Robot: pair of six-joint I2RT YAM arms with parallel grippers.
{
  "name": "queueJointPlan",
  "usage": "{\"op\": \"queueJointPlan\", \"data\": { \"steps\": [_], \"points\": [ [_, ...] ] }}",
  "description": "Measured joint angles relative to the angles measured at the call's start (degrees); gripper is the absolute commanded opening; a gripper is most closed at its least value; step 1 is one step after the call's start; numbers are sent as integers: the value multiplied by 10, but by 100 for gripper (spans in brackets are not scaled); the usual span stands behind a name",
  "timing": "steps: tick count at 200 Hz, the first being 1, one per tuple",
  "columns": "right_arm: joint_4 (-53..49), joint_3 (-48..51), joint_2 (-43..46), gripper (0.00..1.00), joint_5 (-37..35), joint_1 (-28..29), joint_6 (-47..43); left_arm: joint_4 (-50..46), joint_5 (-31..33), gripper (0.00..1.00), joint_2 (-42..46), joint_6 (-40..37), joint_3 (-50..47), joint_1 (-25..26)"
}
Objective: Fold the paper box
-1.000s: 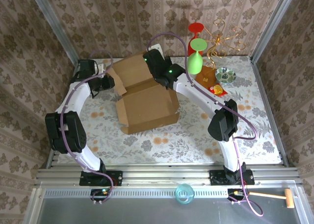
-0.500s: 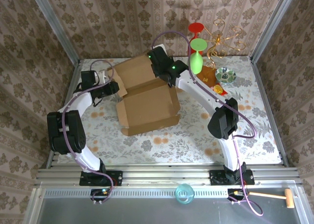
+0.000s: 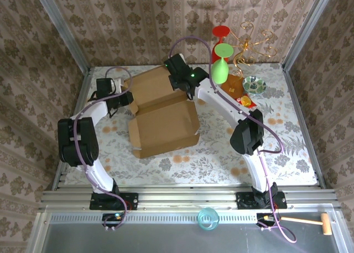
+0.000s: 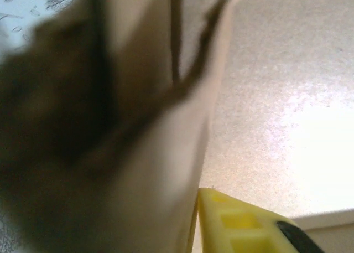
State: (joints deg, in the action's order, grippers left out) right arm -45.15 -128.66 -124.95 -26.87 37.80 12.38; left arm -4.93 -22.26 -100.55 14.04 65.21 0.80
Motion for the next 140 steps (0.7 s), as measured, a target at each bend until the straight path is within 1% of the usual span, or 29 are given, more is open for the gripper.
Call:
{"op": "queueJointPlan", "data": {
  "steps": [28,61,99,115,127,140],
  "points": [
    [-16,-14,-3,0,2,-1,11,-26,58,0,0,-4,14,18],
    [-37,-32,-12,0,-8,1,28,-75,144,0,-9,-3,56,48],
    [-73,-66,-45,0,-14,2,46,-134,246,0,-17,1,82,82],
    [-85,-66,-50,0,-14,2,54,-144,273,0,-20,1,87,94],
    [-92,-66,-52,0,-14,2,58,-148,276,17,-20,1,87,97],
    [-94,-67,-52,0,-14,2,59,-149,268,32,-22,-4,87,96]
  ]
}}
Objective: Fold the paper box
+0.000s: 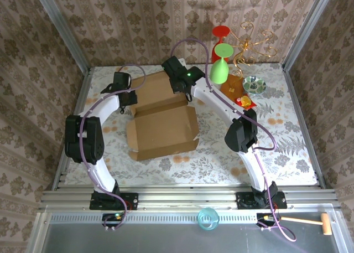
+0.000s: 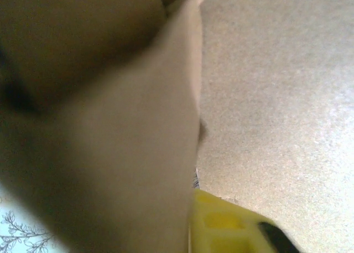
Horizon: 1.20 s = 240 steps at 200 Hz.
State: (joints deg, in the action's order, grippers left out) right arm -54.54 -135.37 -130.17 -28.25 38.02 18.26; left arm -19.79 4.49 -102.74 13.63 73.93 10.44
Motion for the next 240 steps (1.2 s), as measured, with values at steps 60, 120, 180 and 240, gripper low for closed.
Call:
{"op": "queueJointPlan", "data": {
  "steps": [60,120,180,240],
  "points": [
    [-9,-10,0,0,2,-7,2,-23,-100,61,1,15,22,-7],
    [-26,-23,-12,0,2,-31,36,-71,-153,57,66,91,77,-7],
    [-45,-27,-30,0,15,-36,64,-125,-176,60,76,120,86,-7],
    [-68,-27,-30,0,18,-26,76,-193,-180,63,-3,90,117,-3]
  ]
}}
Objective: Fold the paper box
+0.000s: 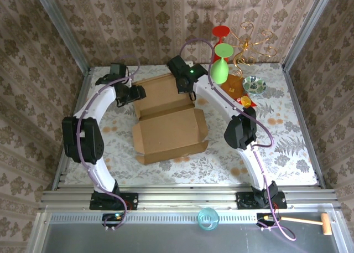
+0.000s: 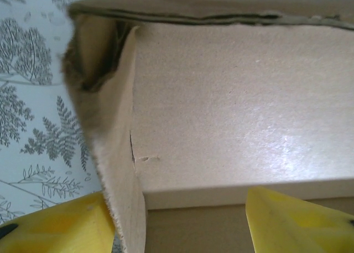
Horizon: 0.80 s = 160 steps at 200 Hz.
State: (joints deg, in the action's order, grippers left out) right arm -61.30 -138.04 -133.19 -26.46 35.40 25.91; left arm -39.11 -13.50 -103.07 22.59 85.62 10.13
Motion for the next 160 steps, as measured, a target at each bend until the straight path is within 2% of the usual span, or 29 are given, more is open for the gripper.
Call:
{"op": "queueJointPlan", "data": {
  "steps": [53,93,121,160],
  "points": [
    [-7,17,0,0,2,4,15,-49,63,65,9,-17,26,24],
    [-11,17,-2,0,19,1,44,-57,121,63,66,-12,25,42],
    [-22,17,-9,0,29,-3,71,-59,127,63,105,-2,29,50],
    [-27,25,-15,0,34,-4,90,-77,117,64,87,-1,37,50]
  ]
}}
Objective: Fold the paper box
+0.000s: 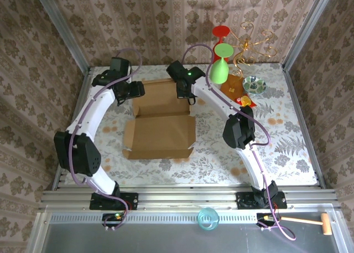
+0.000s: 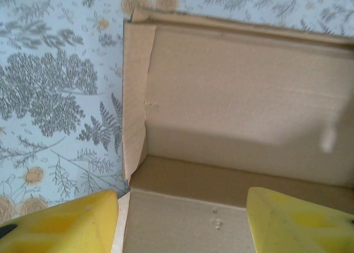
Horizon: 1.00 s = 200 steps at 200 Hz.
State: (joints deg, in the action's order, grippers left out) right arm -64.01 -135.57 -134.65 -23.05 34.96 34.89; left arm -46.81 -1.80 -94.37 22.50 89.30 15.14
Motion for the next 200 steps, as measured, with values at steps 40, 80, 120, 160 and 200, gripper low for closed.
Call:
{"op": "queueJointPlan", "data": {
  "steps": [40,80,120,160,200],
  "points": [
    [-24,3,-4,0,0,-3,27,-12,8,59,17,13,-5,2],
    [-61,3,-23,0,4,-13,88,-60,52,60,77,114,-8,27],
    [-165,-68,-83,0,10,-14,202,-108,87,66,177,290,-110,140],
    [-239,-104,-117,0,29,-15,306,-125,74,75,240,432,-208,199],
    [-259,-88,-117,0,64,-17,358,-119,60,80,257,475,-262,194]
  ]
}}
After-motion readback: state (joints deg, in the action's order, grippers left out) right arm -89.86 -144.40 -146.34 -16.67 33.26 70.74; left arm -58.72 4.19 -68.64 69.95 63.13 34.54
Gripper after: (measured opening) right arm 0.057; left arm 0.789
